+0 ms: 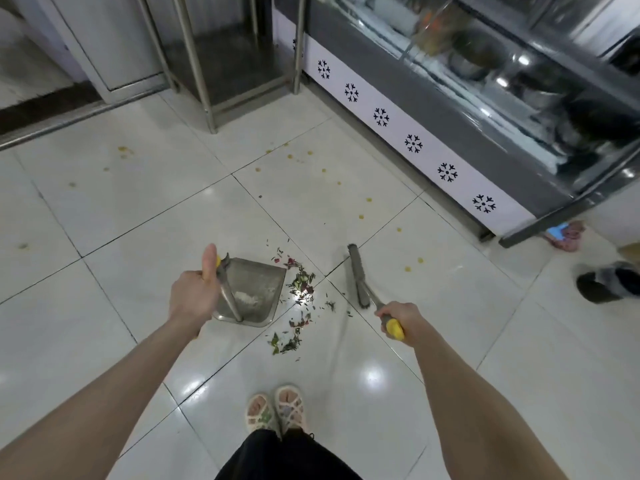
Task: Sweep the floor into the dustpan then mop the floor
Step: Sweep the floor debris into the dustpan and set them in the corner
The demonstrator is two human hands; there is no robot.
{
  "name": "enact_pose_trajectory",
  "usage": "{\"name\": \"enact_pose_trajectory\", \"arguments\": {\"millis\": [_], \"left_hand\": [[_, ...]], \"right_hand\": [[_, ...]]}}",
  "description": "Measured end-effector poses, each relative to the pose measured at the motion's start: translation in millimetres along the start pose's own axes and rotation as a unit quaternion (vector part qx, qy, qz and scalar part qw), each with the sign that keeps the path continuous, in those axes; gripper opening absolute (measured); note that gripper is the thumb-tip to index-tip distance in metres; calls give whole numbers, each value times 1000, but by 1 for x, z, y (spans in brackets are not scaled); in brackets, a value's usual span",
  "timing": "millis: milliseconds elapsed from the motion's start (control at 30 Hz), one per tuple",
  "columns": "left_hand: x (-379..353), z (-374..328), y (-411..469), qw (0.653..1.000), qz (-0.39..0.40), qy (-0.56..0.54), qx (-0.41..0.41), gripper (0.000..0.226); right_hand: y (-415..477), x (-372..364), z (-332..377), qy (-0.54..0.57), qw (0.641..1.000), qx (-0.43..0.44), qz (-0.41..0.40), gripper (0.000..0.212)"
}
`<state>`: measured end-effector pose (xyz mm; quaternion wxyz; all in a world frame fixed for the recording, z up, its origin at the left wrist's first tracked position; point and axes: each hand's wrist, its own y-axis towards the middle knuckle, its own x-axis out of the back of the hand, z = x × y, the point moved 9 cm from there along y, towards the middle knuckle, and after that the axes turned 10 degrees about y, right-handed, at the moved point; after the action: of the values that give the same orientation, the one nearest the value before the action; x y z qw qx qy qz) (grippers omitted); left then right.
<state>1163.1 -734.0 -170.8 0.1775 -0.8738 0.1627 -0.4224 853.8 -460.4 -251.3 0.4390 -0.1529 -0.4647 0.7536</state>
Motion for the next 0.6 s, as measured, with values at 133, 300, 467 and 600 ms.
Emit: {"name": "enact_pose_trajectory", "arguments": {"millis": [133,300,467,600], "left_hand": [[-4,1,0,1000,-6,14,1,95],[-8,1,3,1000,-9,19,-7,96],[-2,1,21,999,0,34,-20,98],[15,1,51,998,7,40,-37,97]], "right_hand": [[-6,23,-21,28,998,-32,-35,17],[-6,26,-41,26,997,-62,-44,13],[-10,-11,-54,34,996,-78,-24,9],[-11,-61,-55,70,994,-84,-16,13]]}}
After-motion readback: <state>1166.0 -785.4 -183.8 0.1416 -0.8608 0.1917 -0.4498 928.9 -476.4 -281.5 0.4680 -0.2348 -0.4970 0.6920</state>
